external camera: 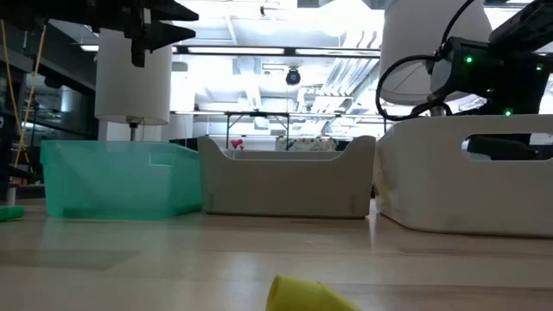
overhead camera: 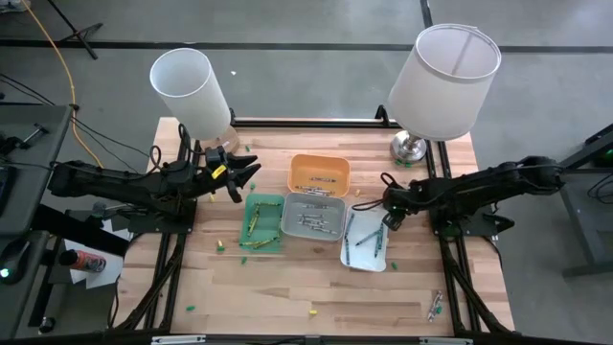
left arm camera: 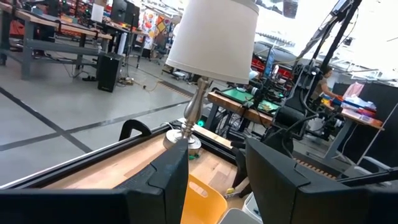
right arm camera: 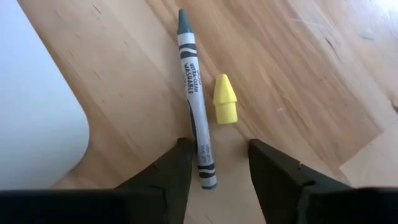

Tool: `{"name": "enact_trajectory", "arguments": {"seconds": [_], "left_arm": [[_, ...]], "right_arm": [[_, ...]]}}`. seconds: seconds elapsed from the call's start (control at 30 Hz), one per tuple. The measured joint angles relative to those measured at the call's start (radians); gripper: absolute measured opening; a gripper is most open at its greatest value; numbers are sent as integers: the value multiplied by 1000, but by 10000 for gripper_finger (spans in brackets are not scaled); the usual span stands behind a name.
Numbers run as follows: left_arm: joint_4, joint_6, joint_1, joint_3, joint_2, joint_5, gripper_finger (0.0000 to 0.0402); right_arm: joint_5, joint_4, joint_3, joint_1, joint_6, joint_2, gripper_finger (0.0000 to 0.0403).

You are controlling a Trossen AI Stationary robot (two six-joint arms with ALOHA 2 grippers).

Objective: Sort crayons
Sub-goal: Put the gray crayon into the yellow bin

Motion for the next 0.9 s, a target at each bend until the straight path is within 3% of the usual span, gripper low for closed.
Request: {"name": "enact_trajectory", "arguments": {"seconds": [0.1,0.3,0.5,0.7,0.83,0.9], "left_arm": [[0,6,0,0,0,0,145],[0,35,0,0,-6,-15,145],[33,100,0,0,-44,-71,145],[73,182,0,0,-93,-115,145],[76,160,0,0,-106,-113,145],[76,155,0,0,-100,-85,145]], "right_arm": [[4,-13,-2,0,0,-2,122],[8,-30,-5,-1,25,-20,13],[2,-168,60,-2,70,-108,5],[104,-323,204,-2,94,-223,3],[159,-320,294,-2,112,-284,2],[169,-208,324,-2,105,-299,2]]}}
